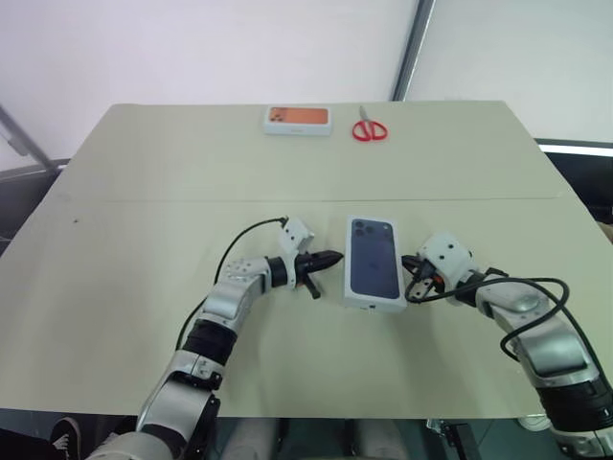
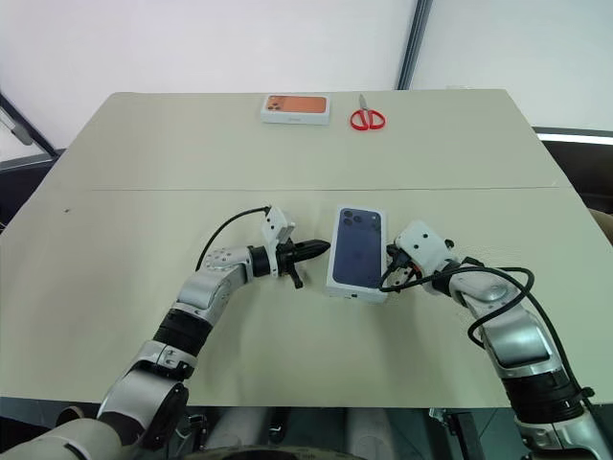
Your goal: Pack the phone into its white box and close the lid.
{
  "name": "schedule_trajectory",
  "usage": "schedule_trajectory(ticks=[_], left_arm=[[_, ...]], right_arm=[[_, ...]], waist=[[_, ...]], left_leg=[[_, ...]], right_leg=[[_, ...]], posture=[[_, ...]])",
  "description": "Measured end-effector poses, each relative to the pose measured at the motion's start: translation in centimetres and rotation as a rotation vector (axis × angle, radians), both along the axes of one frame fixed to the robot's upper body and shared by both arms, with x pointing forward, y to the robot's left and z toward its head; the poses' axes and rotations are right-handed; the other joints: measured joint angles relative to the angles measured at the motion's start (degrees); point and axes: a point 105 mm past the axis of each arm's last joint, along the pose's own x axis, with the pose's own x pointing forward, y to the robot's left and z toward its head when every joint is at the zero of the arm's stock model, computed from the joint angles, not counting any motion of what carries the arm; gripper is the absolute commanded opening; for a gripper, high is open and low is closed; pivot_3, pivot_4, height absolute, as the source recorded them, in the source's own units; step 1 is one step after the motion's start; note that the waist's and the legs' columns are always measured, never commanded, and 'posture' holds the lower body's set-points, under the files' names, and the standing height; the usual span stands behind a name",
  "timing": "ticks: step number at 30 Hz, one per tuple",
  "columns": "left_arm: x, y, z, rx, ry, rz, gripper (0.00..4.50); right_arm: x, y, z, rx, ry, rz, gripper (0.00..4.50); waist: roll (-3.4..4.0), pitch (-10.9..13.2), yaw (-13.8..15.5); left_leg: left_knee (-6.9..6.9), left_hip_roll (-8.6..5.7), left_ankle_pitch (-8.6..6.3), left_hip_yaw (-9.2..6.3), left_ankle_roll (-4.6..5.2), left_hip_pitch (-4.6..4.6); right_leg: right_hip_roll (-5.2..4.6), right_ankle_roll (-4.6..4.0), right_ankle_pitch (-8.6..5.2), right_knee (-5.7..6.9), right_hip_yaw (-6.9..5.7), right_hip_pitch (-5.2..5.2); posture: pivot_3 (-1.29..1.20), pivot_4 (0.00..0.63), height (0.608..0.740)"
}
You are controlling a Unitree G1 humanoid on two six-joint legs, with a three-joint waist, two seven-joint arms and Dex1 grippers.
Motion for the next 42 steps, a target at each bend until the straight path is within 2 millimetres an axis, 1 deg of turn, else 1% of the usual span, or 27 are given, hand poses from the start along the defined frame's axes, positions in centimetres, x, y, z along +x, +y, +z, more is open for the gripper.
schedule_trajectory(ticks=[3,5,7,8,9,11,12,13,14,16,17,19,20,22,23,24,25,28,30,33,34,36,38,40,41,42], left_arm=[[0.2,0.4,0.7,-0.003,-0.021,0.006,0.0],[0.6,0.8,1.3,-0.008,-0.033,0.021,0.0],[1.1,0.9,2.3,-0.027,-0.054,0.033,0.0],[1.4,0.8,3.0,-0.043,-0.064,0.037,0.0],[1.8,0.4,4.2,-0.093,-0.066,0.048,0.0],[2.3,-0.7,6.2,-0.161,-0.083,0.043,0.0],[2.3,-1.4,7.1,-0.185,-0.095,0.031,0.0],[2.4,-1.8,7.5,-0.191,-0.104,0.021,0.0],[2.2,-2.2,7.4,-0.191,-0.104,0.011,0.0],[1.9,-3.0,5.9,-0.166,-0.069,-0.012,0.0],[1.6,-3.1,4.9,-0.145,-0.049,-0.026,0.0],[0.7,-3.4,2.5,-0.081,0.002,-0.075,0.0],[0.4,-3.2,1.6,-0.056,0.014,-0.088,0.0],[0.1,-2.8,1.0,0.039,-0.055,-0.127,0.0],[-0.2,-2.5,0.6,0.075,-0.082,-0.148,0.0],[-0.4,-2.1,0.3,0.081,-0.091,-0.158,0.0],[-0.5,-1.9,0.3,0.08,-0.091,-0.158,0.0],[-0.3,-1.5,0.2,0.079,-0.087,-0.144,0.0],[0.0,-1.2,0.3,0.052,-0.055,-0.119,0.0],[1.2,0.4,0.5,0.014,0.002,-0.04,0.79],[1.4,1.2,0.6,0.014,0.007,-0.018,1.28],[2.0,3.0,1.8,0.008,-0.027,0.026,2.32],[2.5,4.8,3.5,0.005,-0.083,0.069,3.32],[3.0,7.3,4.5,0.03,-0.123,0.119,4.29],[3.2,9.0,4.9,0.054,-0.138,0.155,4.41],[3.2,10.6,5.0,0.081,-0.151,0.18,4.41]], right_arm=[[0.0,-0.8,0.5,-0.033,-0.015,0.003,0.04],[0.5,-2.1,1.3,-0.041,-0.042,-0.034,0.04],[1.1,-2.8,2.4,-0.033,-0.078,-0.06,0.04],[1.5,-2.8,2.9,-0.025,-0.095,-0.063,0.04],[1.9,-2.4,3.9,0.003,-0.126,-0.06,0.04],[2.5,-1.4,5.2,0.051,-0.165,-0.033,0.04],[2.7,-0.9,5.6,0.065,-0.179,-0.018,0.04],[2.8,-0.6,5.9,0.077,-0.183,-0.005,0.04],[2.8,-0.3,5.9,0.089,-0.179,0.01,0.04],[2.3,0.2,5.0,0.09,-0.139,0.045,0.04],[1.9,0.6,4.2,0.09,-0.106,0.066,0.04],[0.8,1.5,1.8,0.062,-0.026,0.117,0.04],[0.5,1.8,1.5,0.05,-0.021,0.132,0.04],[-0.1,1.9,1.2,0.013,-0.005,0.158,0.04],[-0.4,2.0,1.0,-0.001,0.004,0.165,0.04],[-0.6,2.0,0.9,-0.008,0.008,0.168,0.04],[-0.6,2.0,0.9,-0.012,0.009,0.168,0.04],[-0.6,1.9,0.9,-0.01,0.007,0.157,0.04],[-0.3,1.9,1.1,0.034,0.015,0.135,0.04],[0.2,1.7,1.6,0.151,0.044,0.095,0.85],[0.3,1.6,2.1,0.177,0.037,0.092,1.31],[0.5,1.2,3.3,0.221,0.004,0.083,2.39],[0.6,0.8,4.1,0.207,-0.026,0.087,3.37],[0.5,0.1,4.1,0.139,-0.033,0.098,4.39],[0.5,-0.3,3.9,0.125,-0.024,0.096,4.46],[0.4,-0.5,3.9,0.133,-0.016,0.097,4.46]], waist=[[0.0,0.0,0.0],[0.0,0.0,0.01],[-0.01,0.0,-0.01],[-0.01,0.01,-0.03],[-0.01,0.01,-0.02],[-0.02,0.01,-0.01],[-0.02,0.01,0.06],[-0.02,0.01,0.08],[-0.02,0.01,0.01],[-0.02,0.01,-0.03],[-0.02,0.01,-0.04],[-0.02,0.01,-0.19],[-0.01,0.01,-0.32],[-0.03,-0.03,-0.55],[-0.03,-0.04,-0.59],[-0.03,-0.04,-0.65],[-0.03,-0.04,-0.65],[-0.05,-0.04,-0.7],[-0.05,-0.03,-0.84],[-0.07,-0.02,-1.16],[-0.08,-0.01,-1.2],[-0.08,0.01,-1.45],[-0.07,0.01,-1.37],[-0.07,0.01,-1.3],[-0.07,0.01,-1.34],[-0.07,0.01,-1.44]], left_leg=[[0.0,0.0,0.0,0.0,0.0,0.01],[0.0,0.0,0.0,0.0,0.0,0.01],[0.0,0.0,0.0,0.0,0.0,0.0],[0.0,0.01,0.0,0.0,0.0,0.0],[0.01,0.01,0.0,0.0,-0.01,0.0],[0.02,0.01,0.0,0.0,0.0,-0.01],[0.04,0.0,0.0,-0.01,0.0,-0.01],[0.04,0.0,0.0,0.0,-0.01,0.0],[0.04,0.0,0.0,0.01,-0.01,0.01],[0.03,0.0,0.0,0.01,0.0,0.01],[0.04,0.0,0.0,0.01,0.0,0.01],[0.04,0.0,0.0,0.01,0.0,0.01],[0.06,0.0,0.0,0.01,0.0,0.01],[0.05,0.03,0.0,0.0,0.0,0.21],[-0.05,0.03,-0.02,-0.01,0.01,0.46],[-0.17,0.04,-0.06,0.0,0.03,0.76],[-0.21,0.04,-0.07,0.0,0.04,0.84],[-0.23,0.04,-0.07,-0.01,0.04,0.91],[-0.23,0.04,-0.07,-0.02,0.05,0.91],[-0.31,0.03,-0.07,-0.02,0.05,0.85],[-0.34,0.03,-0.07,-0.02,0.04,0.81],[-0.38,0.04,-0.05,0.0,0.02,0.7],[-0.39,0.05,-0.04,0.0,0.02,0.7],[-0.38,0.04,-0.04,0.0,0.01,0.7],[-0.4,0.04,-0.04,0.01,0.01,0.7],[-0.41,0.04,-0.05,0.02,0.01,0.71]], right_leg=[[0.0,0.0,0.0,0.0,0.0,0.0],[0.0,0.0,0.0,0.0,-0.01,0.01],[0.0,0.0,0.0,0.01,-0.01,-0.01],[0.01,0.0,0.0,0.01,-0.01,0.0],[0.01,0.0,0.0,0.01,-0.01,0.0],[0.01,0.01,0.0,-0.01,-0.02,0.02],[0.0,0.01,0.0,-0.02,-0.03,0.04],[0.0,0.01,-0.01,-0.03,-0.04,0.06],[0.0,0.02,-0.01,-0.05,-0.04,0.07],[0.0,0.02,-0.01,-0.05,-0.04,0.07],[0.0,0.02,-0.01,-0.05,-0.04,0.07],[0.01,0.02,-0.01,-0.02,-0.03,0.05],[0.01,0.02,-0.01,0.02,-0.03,0.03],[0.04,0.01,-0.01,-0.01,-0.03,0.23],[0.04,0.01,-0.01,-0.11,-0.04,0.48],[0.03,0.02,-0.03,-0.23,-0.03,0.77],[0.02,0.02,-0.03,-0.27,-0.03,0.88],[0.02,0.03,-0.04,-0.31,-0.04,0.95],[0.01,0.03,-0.04,-0.3,-0.04,0.95],[0.0,0.03,-0.04,-0.26,-0.02,0.81],[0.01,0.03,-0.04,-0.26,-0.02,0.73],[0.02,0.03,-0.04,-0.23,0.02,0.55],[0.02,0.03,-0.04,-0.23,0.01,0.55],[0.02,0.03,-0.04,-0.23,0.01,0.57],[0.02,0.03,-0.04,-0.23,0.02,0.56],[0.02,0.03,-0.03,-0.23,0.03,0.55]], posture=[[0.0,0.15,0.74],[0.0,0.15,0.74],[0.0,0.15,0.74],[0.0,0.15,0.74],[0.0,0.15,0.74],[0.0,0.15,0.74],[0.0,0.15,0.74],[0.0,0.15,0.74],[0.0,0.15,0.74],[0.0,0.15,0.74],[0.0,0.15,0.74],[0.0,0.15,0.74],[0.0,0.15,0.74],[0.0,0.15,0.74],[0.0,0.15,0.74],[0.0,0.15,0.74],[0.0,0.15,0.74],[0.0,0.15,0.74],[0.0,0.15,0.74],[0.0,0.15,0.74],[0.0,0.15,0.74],[0.0,0.15,0.74],[0.0,0.15,0.74],[0.0,0.15,0.74],[0.0,0.15,0.74],[0.0,0.15,0.74]])
